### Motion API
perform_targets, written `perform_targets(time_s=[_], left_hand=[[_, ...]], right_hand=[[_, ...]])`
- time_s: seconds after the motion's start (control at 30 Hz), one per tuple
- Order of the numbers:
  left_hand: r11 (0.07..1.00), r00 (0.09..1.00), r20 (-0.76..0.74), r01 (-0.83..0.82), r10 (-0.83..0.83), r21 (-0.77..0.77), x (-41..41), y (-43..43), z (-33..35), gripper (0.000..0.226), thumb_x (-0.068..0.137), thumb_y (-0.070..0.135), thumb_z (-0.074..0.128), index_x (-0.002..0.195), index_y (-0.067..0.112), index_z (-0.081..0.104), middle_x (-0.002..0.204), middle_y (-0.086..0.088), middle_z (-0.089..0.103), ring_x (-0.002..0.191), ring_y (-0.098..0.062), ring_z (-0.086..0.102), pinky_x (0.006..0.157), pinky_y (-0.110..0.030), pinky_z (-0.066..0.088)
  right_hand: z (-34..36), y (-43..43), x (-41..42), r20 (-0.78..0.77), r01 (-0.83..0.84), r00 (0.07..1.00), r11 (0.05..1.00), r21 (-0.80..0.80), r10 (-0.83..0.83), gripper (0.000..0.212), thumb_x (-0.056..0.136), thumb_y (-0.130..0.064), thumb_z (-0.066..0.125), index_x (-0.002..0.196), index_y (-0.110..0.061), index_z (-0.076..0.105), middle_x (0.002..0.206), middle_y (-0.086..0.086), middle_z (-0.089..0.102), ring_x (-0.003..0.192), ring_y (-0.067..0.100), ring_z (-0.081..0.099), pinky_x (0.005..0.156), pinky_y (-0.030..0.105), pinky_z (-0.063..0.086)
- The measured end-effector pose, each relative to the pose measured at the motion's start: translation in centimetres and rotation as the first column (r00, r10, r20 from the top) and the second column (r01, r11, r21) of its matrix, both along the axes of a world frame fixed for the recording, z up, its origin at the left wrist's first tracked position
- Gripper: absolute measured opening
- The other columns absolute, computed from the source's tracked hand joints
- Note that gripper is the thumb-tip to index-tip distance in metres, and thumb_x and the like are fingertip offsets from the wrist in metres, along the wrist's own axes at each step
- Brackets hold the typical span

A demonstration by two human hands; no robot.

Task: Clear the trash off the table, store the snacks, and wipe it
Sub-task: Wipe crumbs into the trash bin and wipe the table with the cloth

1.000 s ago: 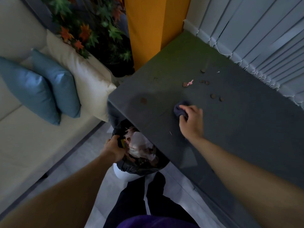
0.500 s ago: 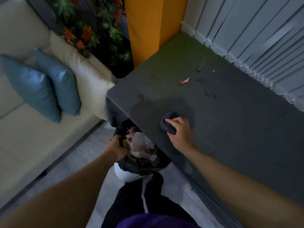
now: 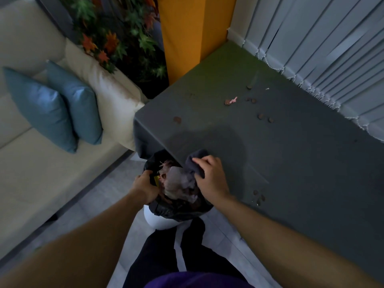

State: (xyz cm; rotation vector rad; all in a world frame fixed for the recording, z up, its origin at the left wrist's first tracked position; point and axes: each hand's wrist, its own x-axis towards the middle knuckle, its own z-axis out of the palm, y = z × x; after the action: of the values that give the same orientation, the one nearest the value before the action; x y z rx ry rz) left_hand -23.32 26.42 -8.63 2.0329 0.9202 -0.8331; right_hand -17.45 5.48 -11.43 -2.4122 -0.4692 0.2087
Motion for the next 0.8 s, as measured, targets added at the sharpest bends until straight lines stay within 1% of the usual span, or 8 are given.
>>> perform_targets(time_s=[0.1, 0.17, 0.27, 0.33, 0.47, 0.53, 0.67, 0.8], left_hand=[[1.0, 1.0, 0.027, 0.007, -0.007, 0.016, -0.1, -0.3, 0.2, 0.074, 0.083, 0.014, 0.064, 0.149, 0.023, 0.031, 0.137, -0.015, 0.04, 0.117, -0.037, 0.052, 0.094, -0.048, 0.053], [0.999, 0.999, 0.039, 0.02, -0.021, 0.026, -0.2, -0.4, 0.3, 0.072, 0.084, 0.014, 0.063, 0.148, 0.022, 0.032, 0.135, -0.015, 0.041, 0.114, -0.036, 0.053, 0.094, -0.046, 0.054], [1.0, 0.999, 0.039, 0.026, -0.026, 0.018, -0.2, -0.5, 0.4, 0.07, 0.085, 0.013, 0.061, 0.148, 0.023, 0.032, 0.134, -0.015, 0.042, 0.113, -0.036, 0.054, 0.093, -0.046, 0.054], [0.999, 0.998, 0.041, 0.041, -0.042, 0.018, 0.1, -0.4, 0.4, 0.069, 0.085, 0.014, 0.06, 0.148, 0.023, 0.032, 0.135, -0.016, 0.041, 0.114, -0.038, 0.054, 0.092, -0.047, 0.054], [0.996, 0.996, 0.032, 0.085, -0.086, 0.039, 0.7, 0.0, 0.5, 0.067, 0.086, 0.016, 0.057, 0.148, 0.022, 0.032, 0.139, -0.015, 0.039, 0.119, -0.038, 0.05, 0.096, -0.047, 0.052], [0.993, 0.993, 0.027, 0.11, -0.111, 0.043, 0.9, 0.2, 0.6, 0.07, 0.086, 0.017, 0.056, 0.15, 0.022, 0.029, 0.141, -0.015, 0.038, 0.121, -0.037, 0.048, 0.098, -0.047, 0.05], [0.987, 0.988, 0.023, 0.153, -0.154, 0.059, 1.2, 0.3, 0.9, 0.07, 0.085, 0.017, 0.054, 0.15, 0.023, 0.029, 0.142, -0.014, 0.037, 0.121, -0.038, 0.048, 0.097, -0.045, 0.05], [0.982, 0.984, 0.016, 0.175, -0.176, 0.073, 1.8, 0.2, 0.8, 0.069, 0.084, 0.019, 0.054, 0.148, 0.024, 0.03, 0.136, -0.015, 0.041, 0.116, -0.039, 0.051, 0.094, -0.047, 0.052]], right_hand=[[0.4, -0.3, -0.2, -0.08, -0.226, 0.971, 0.974, 0.021, 0.227, 0.043, 0.081, -0.003, 0.065, 0.123, -0.011, 0.068, 0.105, 0.004, 0.057, 0.101, 0.024, 0.047, 0.088, 0.036, 0.045], [0.6, -0.9, -0.1, -0.047, -0.257, 0.965, 0.966, 0.043, 0.259, 0.041, 0.079, -0.003, 0.066, 0.118, -0.012, 0.071, 0.1, 0.003, 0.058, 0.098, 0.024, 0.049, 0.086, 0.033, 0.045], [0.9, -2.1, 1.0, 0.053, 0.02, 0.998, 1.0, 0.01, -0.021, 0.039, 0.082, -0.005, 0.064, 0.12, -0.012, 0.07, 0.105, 0.005, 0.058, 0.1, 0.026, 0.049, 0.087, 0.03, 0.044], [0.9, -3.0, 1.5, 0.042, 0.158, 0.987, 0.985, -0.062, -0.156, 0.038, 0.088, -0.005, 0.062, 0.124, -0.014, 0.068, 0.113, 0.004, 0.056, 0.105, 0.025, 0.046, 0.087, 0.024, 0.039], [0.7, -4.0, 1.0, -0.01, 0.051, 0.999, 0.995, -0.087, -0.052, 0.036, 0.085, -0.002, 0.057, 0.118, -0.013, 0.069, 0.118, 0.002, 0.058, 0.113, 0.024, 0.045, 0.095, 0.025, 0.038], [1.1, -4.5, 1.2, -0.016, 0.072, 0.997, 0.995, -0.076, -0.073, 0.036, 0.084, -0.001, 0.055, 0.115, -0.013, 0.068, 0.117, 0.004, 0.062, 0.112, 0.025, 0.048, 0.096, 0.025, 0.037], [2.8, -5.9, 2.2, 0.049, 0.263, 0.963, 0.964, 0.029, -0.264, 0.03, 0.083, 0.007, 0.053, 0.106, -0.005, 0.068, 0.102, 0.013, 0.069, 0.093, 0.02, 0.056, 0.079, 0.021, 0.039], [3.3, -7.3, 3.3, 0.058, 0.309, 0.949, 0.95, 0.048, -0.311, 0.031, 0.084, 0.008, 0.05, 0.105, -0.007, 0.069, 0.096, 0.011, 0.071, 0.089, 0.023, 0.062, 0.073, 0.015, 0.036]])
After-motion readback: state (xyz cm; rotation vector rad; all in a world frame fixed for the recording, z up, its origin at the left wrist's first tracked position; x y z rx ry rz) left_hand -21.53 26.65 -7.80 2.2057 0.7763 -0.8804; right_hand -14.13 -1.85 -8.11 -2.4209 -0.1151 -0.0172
